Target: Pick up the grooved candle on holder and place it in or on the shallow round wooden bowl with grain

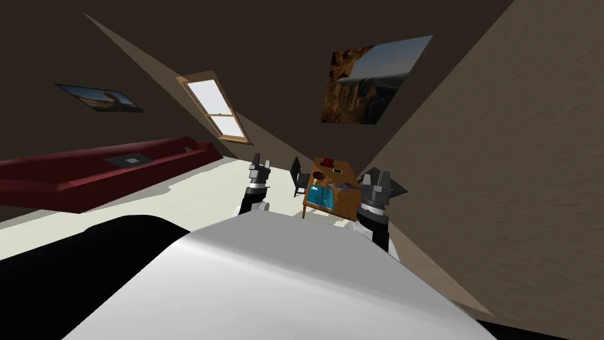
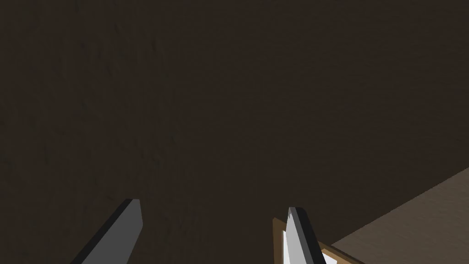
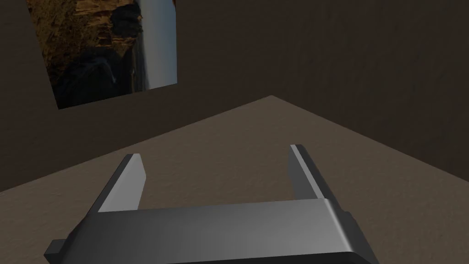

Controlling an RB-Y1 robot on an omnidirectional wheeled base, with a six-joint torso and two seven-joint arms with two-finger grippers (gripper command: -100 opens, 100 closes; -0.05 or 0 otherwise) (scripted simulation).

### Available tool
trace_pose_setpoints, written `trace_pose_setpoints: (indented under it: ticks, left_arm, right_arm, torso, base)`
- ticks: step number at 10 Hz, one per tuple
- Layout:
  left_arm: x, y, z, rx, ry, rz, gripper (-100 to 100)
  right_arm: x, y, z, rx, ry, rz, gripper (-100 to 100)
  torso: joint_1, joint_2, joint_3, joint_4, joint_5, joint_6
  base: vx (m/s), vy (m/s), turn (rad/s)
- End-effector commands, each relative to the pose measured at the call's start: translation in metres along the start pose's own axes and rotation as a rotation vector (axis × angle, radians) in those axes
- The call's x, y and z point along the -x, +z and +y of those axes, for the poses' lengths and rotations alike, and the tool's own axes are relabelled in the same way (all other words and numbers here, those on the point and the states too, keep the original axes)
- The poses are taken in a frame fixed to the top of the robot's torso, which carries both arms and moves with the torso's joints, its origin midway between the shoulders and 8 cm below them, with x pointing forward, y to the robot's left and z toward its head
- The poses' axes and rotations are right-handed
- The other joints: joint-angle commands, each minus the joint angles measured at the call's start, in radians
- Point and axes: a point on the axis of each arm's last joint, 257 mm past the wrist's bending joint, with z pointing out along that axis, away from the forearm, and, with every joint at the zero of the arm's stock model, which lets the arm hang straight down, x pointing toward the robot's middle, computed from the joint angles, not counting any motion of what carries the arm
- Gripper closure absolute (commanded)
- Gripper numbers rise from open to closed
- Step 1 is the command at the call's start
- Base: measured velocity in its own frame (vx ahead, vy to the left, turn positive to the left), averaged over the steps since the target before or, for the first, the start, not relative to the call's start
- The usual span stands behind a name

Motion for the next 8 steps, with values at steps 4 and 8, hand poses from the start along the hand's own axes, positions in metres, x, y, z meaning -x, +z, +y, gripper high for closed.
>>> trace_pose_setpoints:
  ticks: [4,8]
  left_arm:
    - [0.000,0.000,0.000,0.000,0.000,0.000,0]
    - [0.000,0.000,0.000,0.000,0.000,0.000,0]
  right_arm:
    - [0.013,-0.012,-0.045,-0.112,0.146,-0.021,-100]
    - [0.027,-0.027,-0.084,-0.204,0.287,-0.071,-100]
  torso:
    - [0.001,0.003,0.001,0.001,0.000,0.000]
    - [0.002,0.002,0.001,0.000,0.000,0.000]
  base:
    - [-0.036,0.028,0.271]
    - [-0.026,0.033,0.282]
